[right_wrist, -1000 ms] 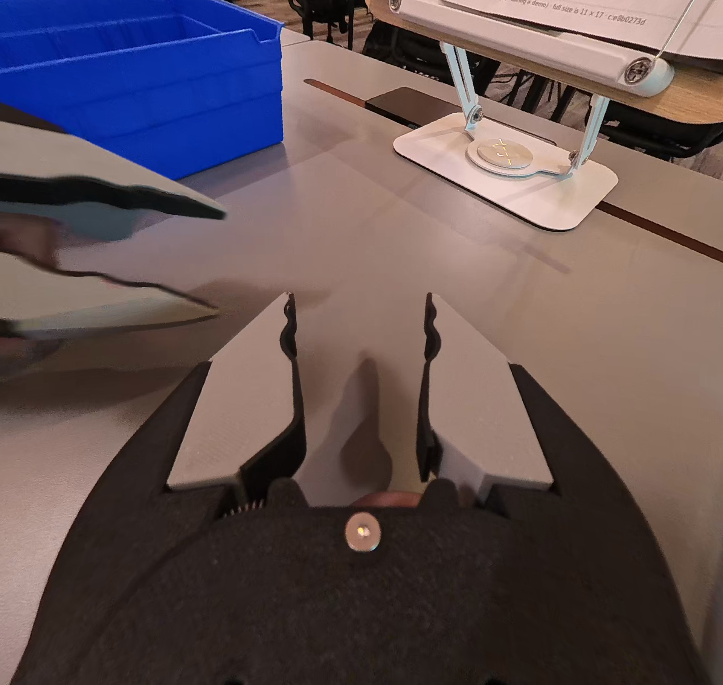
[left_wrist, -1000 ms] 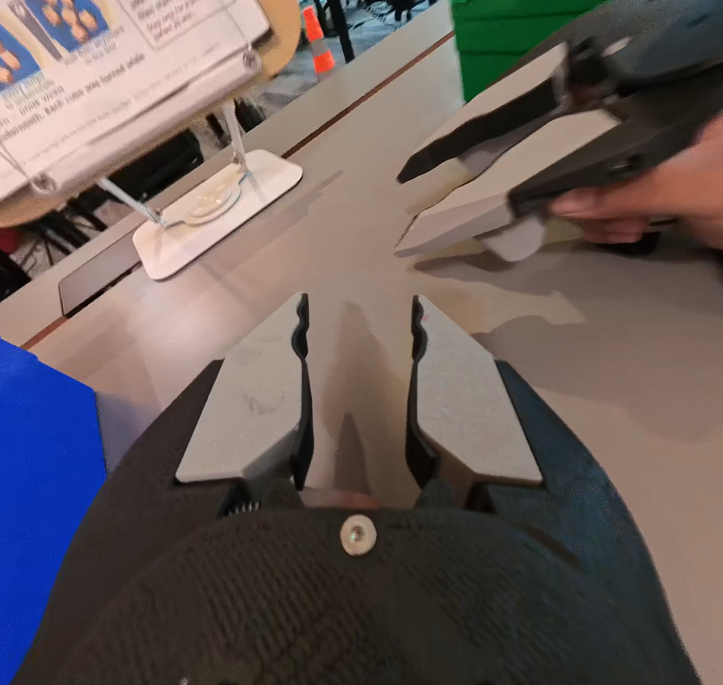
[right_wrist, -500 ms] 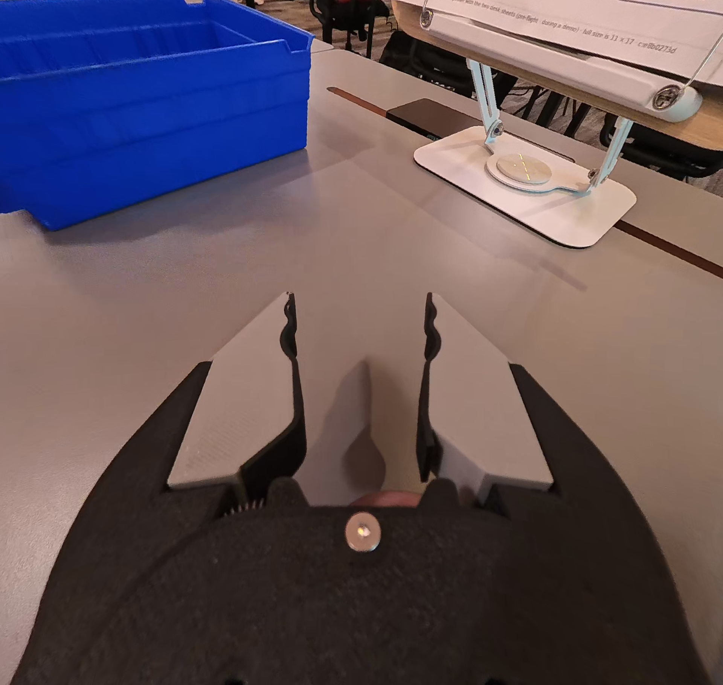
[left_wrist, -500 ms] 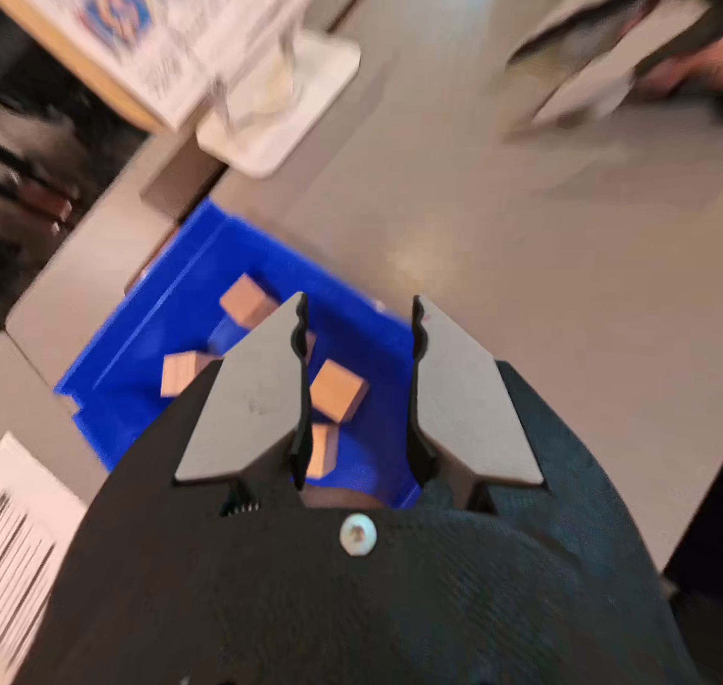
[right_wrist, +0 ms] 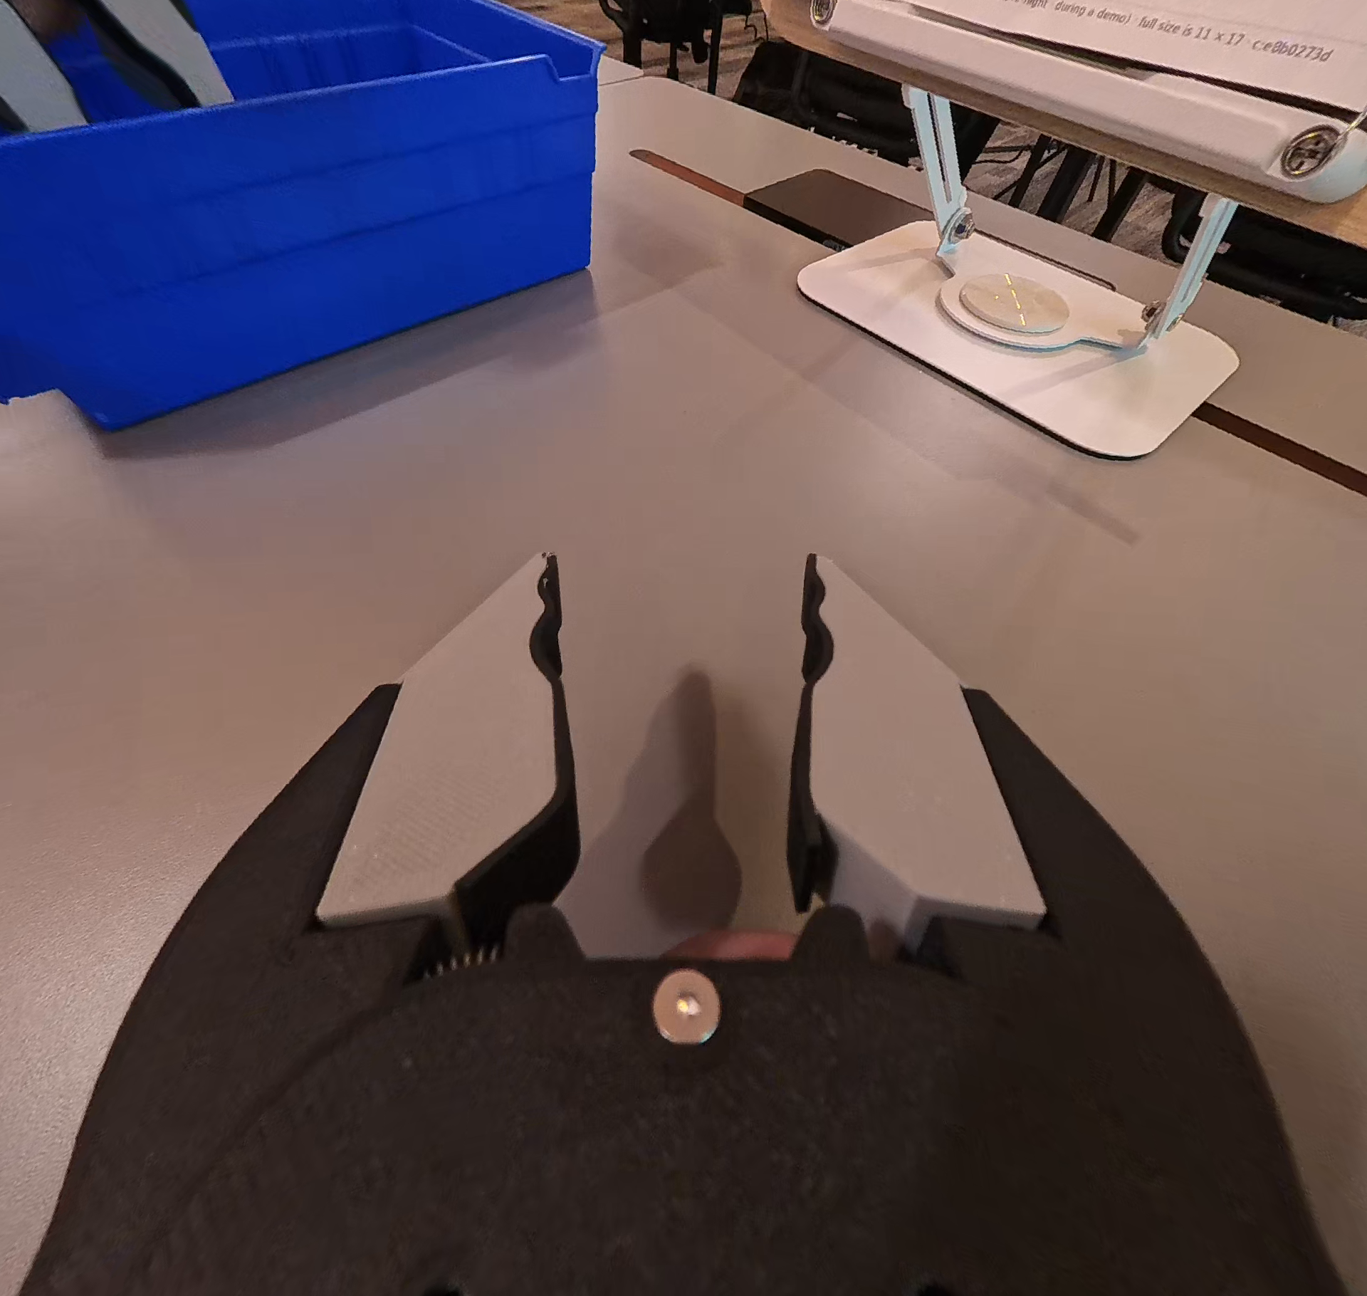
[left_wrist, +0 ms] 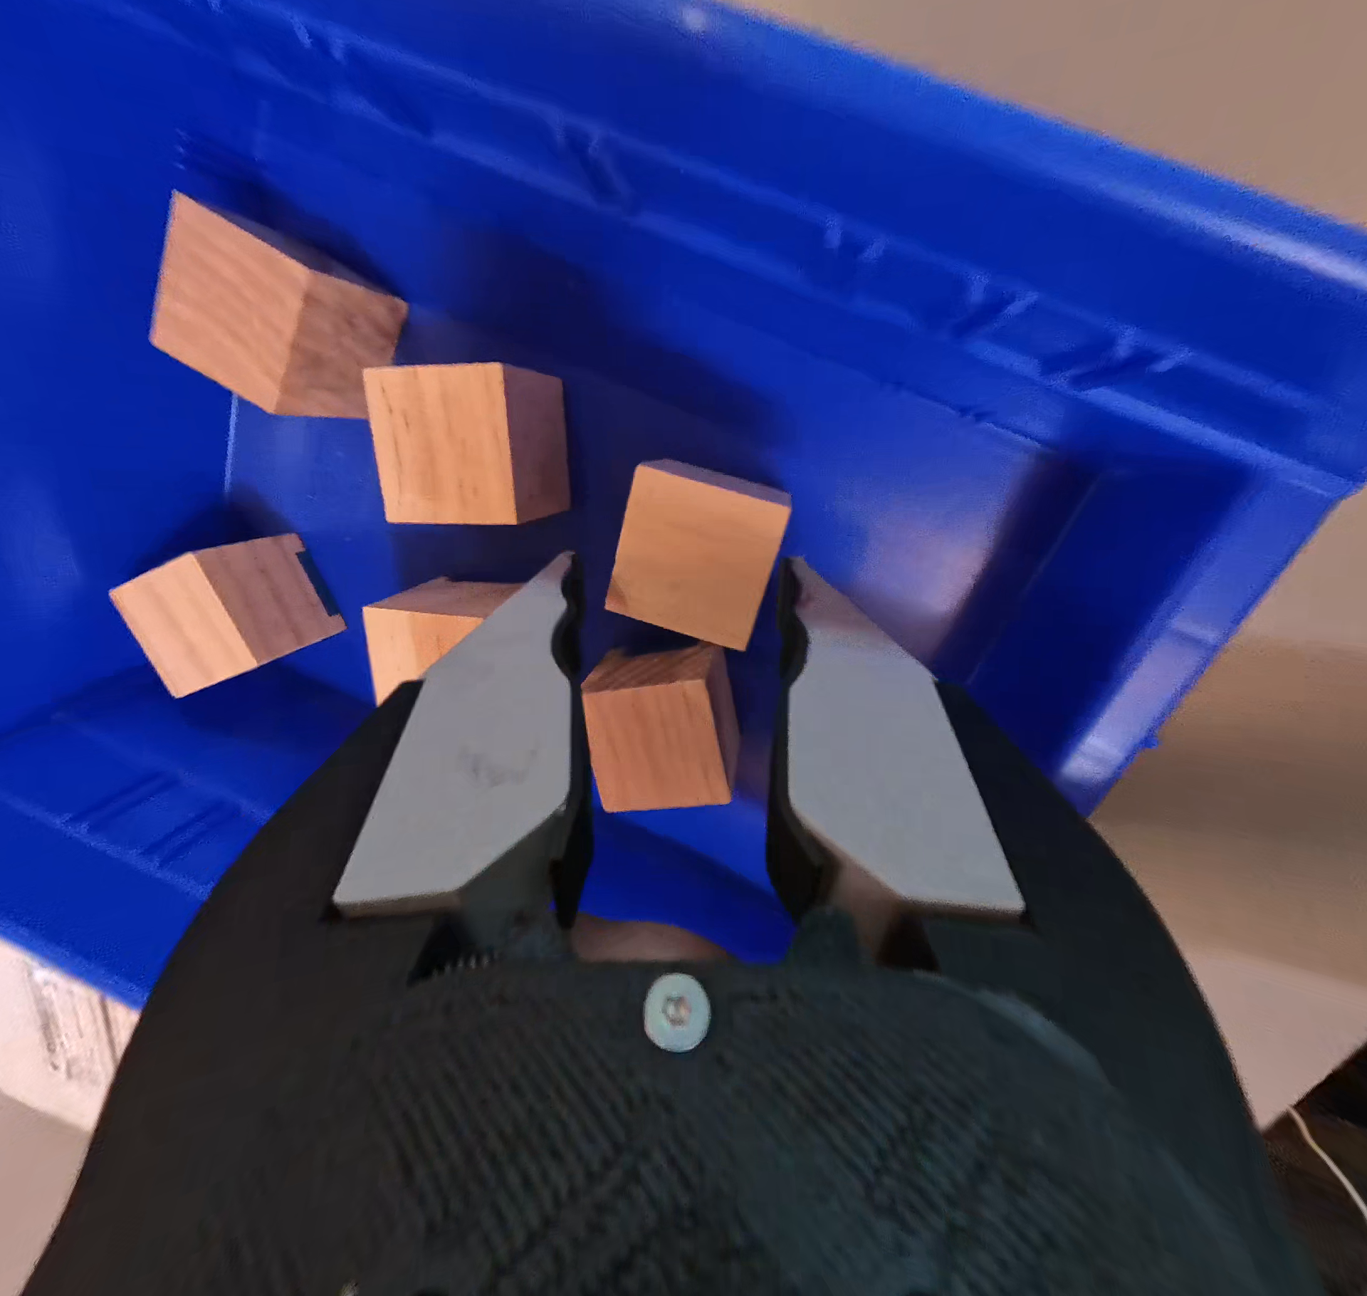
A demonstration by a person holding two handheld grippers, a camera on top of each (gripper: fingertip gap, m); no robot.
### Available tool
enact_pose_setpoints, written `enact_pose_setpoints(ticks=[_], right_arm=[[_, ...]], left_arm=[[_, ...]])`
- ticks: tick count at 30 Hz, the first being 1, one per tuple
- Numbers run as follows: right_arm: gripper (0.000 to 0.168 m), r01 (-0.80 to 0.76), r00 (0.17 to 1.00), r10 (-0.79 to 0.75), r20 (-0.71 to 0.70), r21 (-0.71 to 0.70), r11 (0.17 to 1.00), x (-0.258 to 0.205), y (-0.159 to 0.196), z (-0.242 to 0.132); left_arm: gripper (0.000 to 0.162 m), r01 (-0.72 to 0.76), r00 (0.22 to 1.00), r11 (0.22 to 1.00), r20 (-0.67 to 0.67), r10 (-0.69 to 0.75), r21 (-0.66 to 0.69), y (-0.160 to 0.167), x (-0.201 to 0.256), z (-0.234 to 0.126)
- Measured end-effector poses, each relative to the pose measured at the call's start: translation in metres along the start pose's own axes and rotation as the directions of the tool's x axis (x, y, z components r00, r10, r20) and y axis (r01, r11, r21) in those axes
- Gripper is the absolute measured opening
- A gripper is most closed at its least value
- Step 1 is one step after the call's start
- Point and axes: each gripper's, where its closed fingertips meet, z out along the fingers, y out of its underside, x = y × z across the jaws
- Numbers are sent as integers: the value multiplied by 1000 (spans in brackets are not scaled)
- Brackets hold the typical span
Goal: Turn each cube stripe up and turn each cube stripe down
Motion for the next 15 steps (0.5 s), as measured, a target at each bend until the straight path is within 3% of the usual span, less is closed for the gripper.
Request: enact_pose_setpoints(ticks=[1, 5, 9, 12, 15], right_arm=[[63, 0, 1000, 0, 1, 1, 1000, 0, 0, 0], [63, -2, 1000, 2, 2, 5, 1000, 0, -1, -1], [63, -11, 1000, 10, 16, 17, 1000, -2, -4, -3], [63, -30, 996, 26, 82, 44, 999, -12, -10, -6], [63, -43, 978, 29, 205, 64, 997, -33, -17, -10]], left_arm=[[51, 5, 1000, 1000, -6, -5, -27, 4, -1, 5], [47, -17, 999, 999, -28, 16, -48, 4, 4, 17], [46, -51, 998, 998, -36, 49, -40, 4, 10, 2], [46, -68, 997, 994, 40, 65, 81, -10, 5, -34], [46, -163, 977, 939, 180, 112, 304, -47, 10, -85]])
